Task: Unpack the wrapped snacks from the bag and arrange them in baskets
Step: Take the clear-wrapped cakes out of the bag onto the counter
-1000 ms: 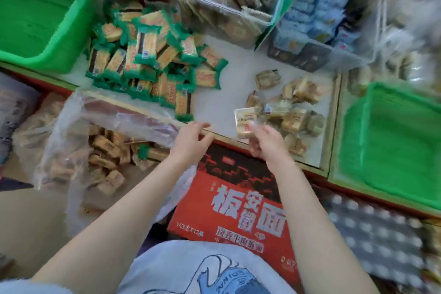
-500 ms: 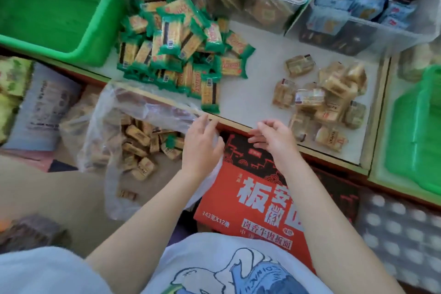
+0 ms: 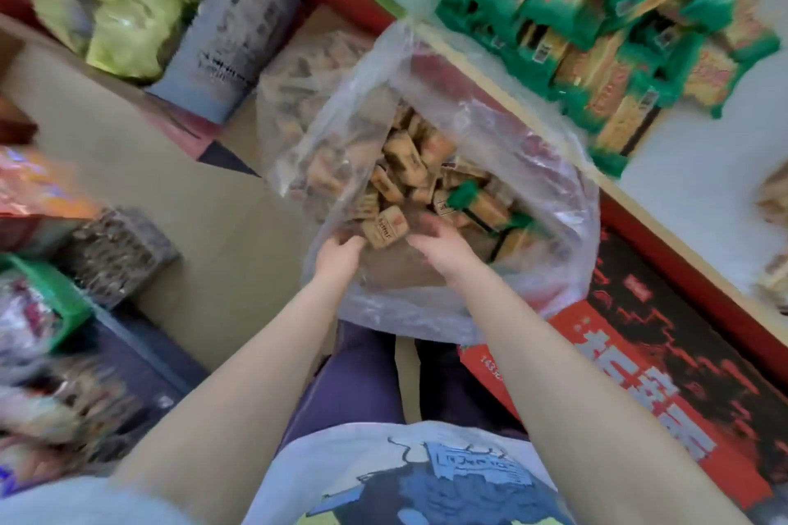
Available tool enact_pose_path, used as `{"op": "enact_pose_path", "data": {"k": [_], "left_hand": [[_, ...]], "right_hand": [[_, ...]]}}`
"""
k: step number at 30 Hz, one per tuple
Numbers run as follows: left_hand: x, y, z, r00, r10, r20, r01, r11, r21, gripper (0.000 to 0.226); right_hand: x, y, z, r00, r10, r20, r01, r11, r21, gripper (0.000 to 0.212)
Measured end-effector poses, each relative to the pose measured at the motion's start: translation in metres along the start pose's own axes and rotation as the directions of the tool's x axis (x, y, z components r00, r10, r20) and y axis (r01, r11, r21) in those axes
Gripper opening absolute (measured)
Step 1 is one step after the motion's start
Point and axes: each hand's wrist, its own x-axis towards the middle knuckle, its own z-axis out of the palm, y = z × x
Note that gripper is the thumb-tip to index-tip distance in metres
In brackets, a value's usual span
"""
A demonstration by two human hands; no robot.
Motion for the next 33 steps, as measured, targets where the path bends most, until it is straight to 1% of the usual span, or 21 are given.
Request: {"op": "enact_pose_path", "data": {"k": [2,4,5,8,10,12,13,15,17,19,21,22,24,25,26,27,28,29,30,32,33], "left_hand": [[0.004,-0.004,-0.003,0.998,-0.014,0.057,0.019,0.995,-0.093,0.010],[0.006,-0.010,-0.003,0.997,-0.009,0.080,0.021,0.989,-0.144,0.008],[0.005,-0.013,-0.003,0.996,0.010,0.084,0.004,0.987,-0.164,0.007],[-0.005,-0.016,-0.006,0.995,0.022,0.098,0.002,0.973,-0.232,0.023],[-0.020,-0.008,-0.007,0.991,0.047,0.124,-0.006,0.948,-0.317,0.031],[-0.038,0.007,-0.008,0.982,0.123,0.146,-0.063,0.932,-0.357,0.025],[-0.047,0.017,-0.006,0.972,0.168,0.166,-0.098,0.927,-0.362,0.020],[-0.068,0.045,0.002,0.936,0.262,0.234,-0.162,0.913,-0.375,0.021],[-0.091,0.076,0.021,0.884,0.363,0.295,-0.243,0.895,-0.374,0.029],[-0.117,0.106,0.049,0.812,0.461,0.359,-0.342,0.873,-0.347,0.033],[-0.142,0.131,0.083,0.728,0.526,0.440,-0.411,0.848,-0.334,0.033],[-0.154,0.142,0.102,0.698,0.543,0.466,-0.439,0.839,-0.321,0.030],[-0.171,0.157,0.141,0.650,0.591,0.477,-0.545,0.801,-0.249,0.028],[-0.175,0.160,0.158,0.613,0.633,0.472,-0.659,0.740,-0.136,0.030],[-0.176,0.161,0.174,0.551,0.690,0.470,-0.795,0.605,0.043,0.033],[-0.173,0.159,0.186,0.466,0.734,0.494,-0.885,0.398,0.242,0.038],[-0.168,0.153,0.194,0.396,0.737,0.547,-0.897,0.183,0.402,0.044],[-0.162,0.146,0.199,0.384,0.701,0.601,-0.855,0.023,0.519,0.048],[-0.155,0.139,0.203,0.416,0.649,0.637,-0.798,-0.076,0.598,0.052],[-0.145,0.126,0.204,0.471,0.576,0.668,-0.735,-0.162,0.658,0.059],[-0.143,0.121,0.203,0.466,0.572,0.674,-0.731,-0.180,0.658,0.061]], "right_hand": [[0.013,-0.001,0.014,0.999,-0.021,-0.024,0.021,1.000,-0.009,0.058],[0.016,-0.003,0.022,0.999,0.002,-0.052,-0.003,1.000,-0.018,0.055],[0.017,-0.003,0.023,0.998,0.025,-0.065,-0.026,1.000,-0.010,0.056],[0.007,-0.005,0.021,0.996,0.054,-0.071,-0.054,0.999,0.005,0.053],[-0.008,-0.007,0.014,0.998,0.028,-0.056,-0.023,0.997,0.075,0.037],[-0.028,-0.009,0.003,1.000,-0.003,-0.006,0.003,0.992,0.125,0.020],[-0.039,-0.009,-0.005,1.000,-0.017,0.020,0.014,0.991,0.130,0.018],[-0.061,-0.013,-0.025,0.996,-0.058,0.073,0.044,0.982,0.186,0.023],[-0.085,-0.018,-0.054,0.992,-0.101,0.079,0.071,0.947,0.314,0.027],[-0.115,-0.021,-0.092,0.990,-0.135,0.048,0.107,0.920,0.378,0.031],[-0.143,-0.016,-0.135,0.984,-0.180,0.014,0.162,0.914,0.371,0.022],[-0.157,-0.011,-0.156,0.981,-0.193,-0.032,0.191,0.907,0.376,0.015],[-0.178,0.001,-0.198,0.963,-0.166,-0.214,0.245,0.871,0.425,0.011],[-0.185,0.009,-0.219,0.937,-0.121,-0.326,0.270,0.845,0.461,0.014],[-0.191,0.018,-0.238,0.900,-0.062,-0.431,0.300,0.806,0.511,0.017],[-0.196,0.027,-0.256,0.857,-0.002,-0.516,0.340,0.753,0.563,0.020],[-0.199,0.036,-0.272,0.813,0.046,-0.581,0.390,0.698,0.600,0.022],[-0.200,0.044,-0.287,0.774,0.074,-0.628,0.441,0.650,0.619,0.025],[-0.201,0.051,-0.299,0.747,0.086,-0.659,0.487,0.605,0.630,0.028],[-0.200,0.059,-0.313,0.740,0.091,-0.666,0.539,0.513,0.668,0.035],[-0.198,0.063,-0.317,0.750,0.097,-0.654,0.546,0.466,0.696,0.037]]}}
